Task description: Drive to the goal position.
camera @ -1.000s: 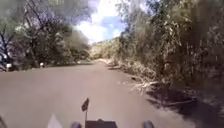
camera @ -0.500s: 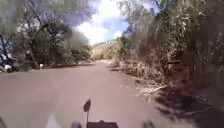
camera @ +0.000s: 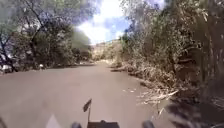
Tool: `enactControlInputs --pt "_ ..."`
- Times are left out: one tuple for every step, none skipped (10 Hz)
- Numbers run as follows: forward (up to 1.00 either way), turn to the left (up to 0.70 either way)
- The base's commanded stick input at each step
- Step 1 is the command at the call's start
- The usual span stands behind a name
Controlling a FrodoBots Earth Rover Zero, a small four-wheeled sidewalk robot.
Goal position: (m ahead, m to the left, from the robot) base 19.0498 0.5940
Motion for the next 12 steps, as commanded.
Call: enactControlInputs --pt "0.70 -0.01" --pt "0.70 0.00" --pt "0.70 0.00" --pt "0.70 0.00" --pt "0.70 0.00" --pt "0.70 0.00" --pt "0.70 -0.01" --pt "0.70 -0.04" --pt "0.70 -0.07" --pt "0.70 -0.30" --pt "0.70 -0.33" --pt "0.70 -0.31"
